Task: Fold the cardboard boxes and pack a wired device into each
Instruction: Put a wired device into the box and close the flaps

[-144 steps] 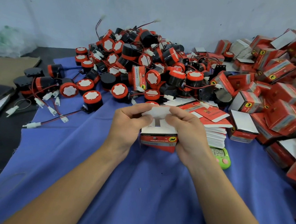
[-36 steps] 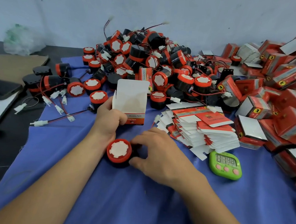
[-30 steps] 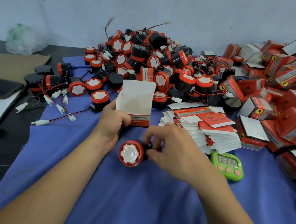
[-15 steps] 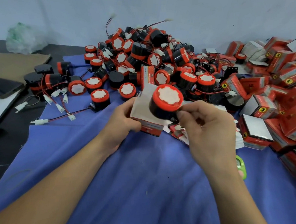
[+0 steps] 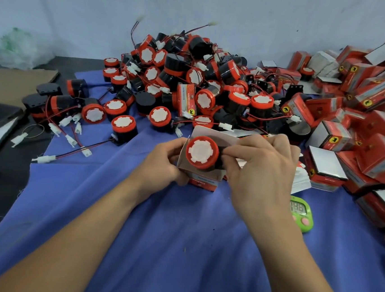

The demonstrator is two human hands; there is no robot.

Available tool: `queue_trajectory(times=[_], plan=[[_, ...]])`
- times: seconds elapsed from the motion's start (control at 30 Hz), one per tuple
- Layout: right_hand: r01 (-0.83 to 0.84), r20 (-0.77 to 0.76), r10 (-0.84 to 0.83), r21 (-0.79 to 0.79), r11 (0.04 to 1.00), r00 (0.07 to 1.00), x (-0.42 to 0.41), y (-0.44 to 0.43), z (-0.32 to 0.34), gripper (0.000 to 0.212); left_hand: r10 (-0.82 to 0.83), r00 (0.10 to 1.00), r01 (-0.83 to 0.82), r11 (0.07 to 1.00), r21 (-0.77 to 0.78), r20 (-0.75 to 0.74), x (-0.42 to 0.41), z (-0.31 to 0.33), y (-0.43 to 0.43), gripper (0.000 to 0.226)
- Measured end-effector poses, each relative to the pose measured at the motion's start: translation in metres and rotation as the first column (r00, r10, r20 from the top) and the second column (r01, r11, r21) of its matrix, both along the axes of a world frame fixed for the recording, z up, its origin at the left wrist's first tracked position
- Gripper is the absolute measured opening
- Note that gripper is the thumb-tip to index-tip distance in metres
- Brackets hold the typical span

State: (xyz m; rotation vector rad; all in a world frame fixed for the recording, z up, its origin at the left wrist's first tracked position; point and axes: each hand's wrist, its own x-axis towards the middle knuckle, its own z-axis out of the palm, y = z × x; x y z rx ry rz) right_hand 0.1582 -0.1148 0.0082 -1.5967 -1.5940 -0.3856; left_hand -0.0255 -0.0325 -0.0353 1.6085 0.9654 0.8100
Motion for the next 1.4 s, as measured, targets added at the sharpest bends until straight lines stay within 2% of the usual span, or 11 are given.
queue_trajectory(times=[0.27,0.37,0.5,0.6,0.67,0.83,0.97,1.07,1.13,1.27,1.4], plan=[[0.199,0.154,-0.178,-0.131,0.971,0.972,-0.036,0.0,-0.002,0.013,0.024,0.993,-0.016,0.997,0.07,-0.117,0.002,-0.002,0.0,0.059],[0.241,0.252,-0.174,-0.263,0.934,0.952,-0.038,0.001,-0.008,0.013,0.003,0.998,0.001,0.998,0.064,-0.056,0.003,-0.002,-0.003,0.058],[0.265,0.304,-0.163,-0.33,0.906,0.938,-0.035,0.005,-0.015,0.02,-0.065,0.983,0.075,0.996,-0.054,0.174,0.0,-0.002,-0.008,0.054],[0.178,0.302,-0.068,-0.351,0.919,0.951,-0.031,0.006,-0.019,0.027,0.014,0.996,-0.015,1.0,0.004,0.091,0.003,-0.001,-0.008,0.044],[0.112,0.256,-0.017,-0.358,0.927,0.966,-0.026,0.007,-0.019,0.027,0.085,0.996,-0.084,0.994,0.074,-0.009,0.005,-0.003,-0.006,0.045],[0.076,0.038,-0.07,-0.214,0.974,0.997,-0.004,0.006,-0.005,0.042,0.231,0.971,-0.227,0.972,0.059,-0.059,0.008,-0.008,-0.005,0.04],[0.171,-0.142,-0.21,-0.248,0.954,0.967,0.014,0.005,0.001,0.019,0.303,0.951,-0.301,0.953,0.041,-0.068,0.011,-0.008,-0.004,0.038],[-0.028,-0.367,-0.037,-0.171,0.985,0.93,0.014,0.005,0.002,0.011,0.321,0.944,-0.32,0.947,0.034,-0.069,0.012,-0.007,-0.005,0.039],[-0.145,-0.407,0.105,-0.069,0.987,0.907,0.005,0.003,0.002,0.015,0.322,0.945,-0.32,0.947,0.037,-0.062,0.012,-0.008,-0.005,0.041],[-0.309,-0.274,0.277,-0.077,0.948,0.921,-0.017,0.001,-0.004,0.013,0.297,0.953,-0.294,0.954,0.057,-0.053,0.011,-0.006,-0.007,0.053],[-0.173,-0.02,0.173,-0.201,0.964,0.985,-0.024,0.007,-0.008,0.016,0.28,0.958,-0.276,0.958,0.077,-0.054,0.01,-0.004,-0.006,0.054]])
